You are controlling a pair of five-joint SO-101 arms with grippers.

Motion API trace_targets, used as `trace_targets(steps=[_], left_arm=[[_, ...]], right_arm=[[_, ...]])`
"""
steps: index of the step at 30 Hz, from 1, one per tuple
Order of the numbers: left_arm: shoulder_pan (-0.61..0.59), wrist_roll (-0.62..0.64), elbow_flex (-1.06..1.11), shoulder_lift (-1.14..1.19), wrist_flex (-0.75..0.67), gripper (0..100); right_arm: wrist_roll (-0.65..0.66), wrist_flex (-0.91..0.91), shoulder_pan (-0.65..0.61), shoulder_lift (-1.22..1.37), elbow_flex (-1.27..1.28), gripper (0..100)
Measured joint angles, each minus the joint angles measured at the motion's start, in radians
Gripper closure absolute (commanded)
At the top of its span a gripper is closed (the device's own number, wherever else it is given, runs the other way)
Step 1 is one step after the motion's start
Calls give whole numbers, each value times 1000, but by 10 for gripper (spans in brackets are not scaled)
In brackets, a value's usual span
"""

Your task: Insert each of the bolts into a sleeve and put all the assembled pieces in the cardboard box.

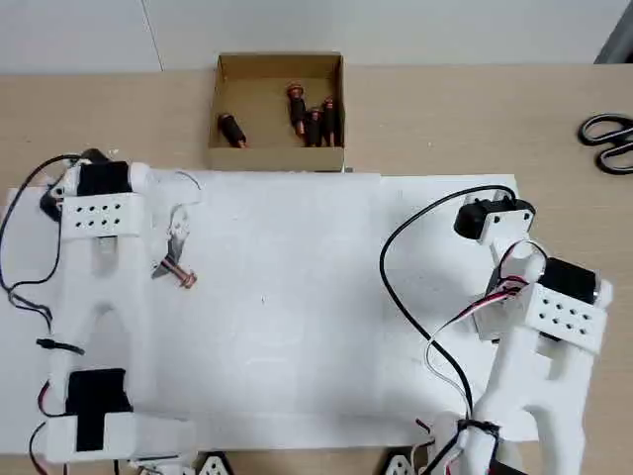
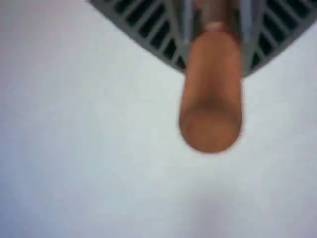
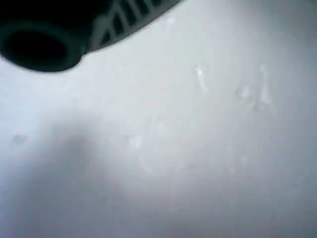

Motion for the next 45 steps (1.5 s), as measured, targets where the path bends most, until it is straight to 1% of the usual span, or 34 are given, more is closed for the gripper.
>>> trace_targets(steps=[2, 4, 8, 13, 15, 17, 21, 24, 28, 31, 34, 36, 38, 40, 42, 44, 45], left_arm=[[-38, 98, 0, 0, -63, 994], [-69, 169, 0, 0, -117, 994], [-75, 213, 0, 0, -169, 994], [-75, 218, 0, 0, -190, 992], [-75, 216, 0, 0, -190, 975], [-77, 196, 0, 0, -190, 919], [-77, 175, 0, 0, -190, 769], [-77, 172, -2, 0, -190, 699], [-77, 163, -2, 0, -190, 690], [-77, 130, -2, -2, -190, 691], [-77, 46, -2, -11, -189, 691], [-78, -49, -18, -12, -158, 692], [-78, -166, -46, -15, -97, 697], [-78, -334, -68, -25, -20, 735], [-91, -546, -95, -34, 58, 799], [-118, -726, -123, -46, 95, 860], [-129, -790, -135, -60, 101, 880]], right_arm=[[0, 0, 0, 0, 0, 995], [0, 0, 0, 0, 0, 995], [0, 0, 0, 0, 0, 995], [0, 0, 0, 0, 0, 995], [0, 0, 0, 0, 0, 995], [0, 0, 0, 0, 0, 995], [0, 0, 0, 0, 0, 995], [0, 0, 0, 0, 0, 995], [0, 0, 0, 0, 0, 995], [0, 0, 0, 0, 0, 995], [0, 0, 0, 0, 0, 995], [0, 0, 0, 0, 0, 995], [0, 0, 0, 0, 0, 995], [0, 0, 0, 0, 0, 995], [0, 0, 0, 0, 0, 995], [0, 0, 0, 0, 0, 995], [0, 0, 0, 0, 0, 995]])
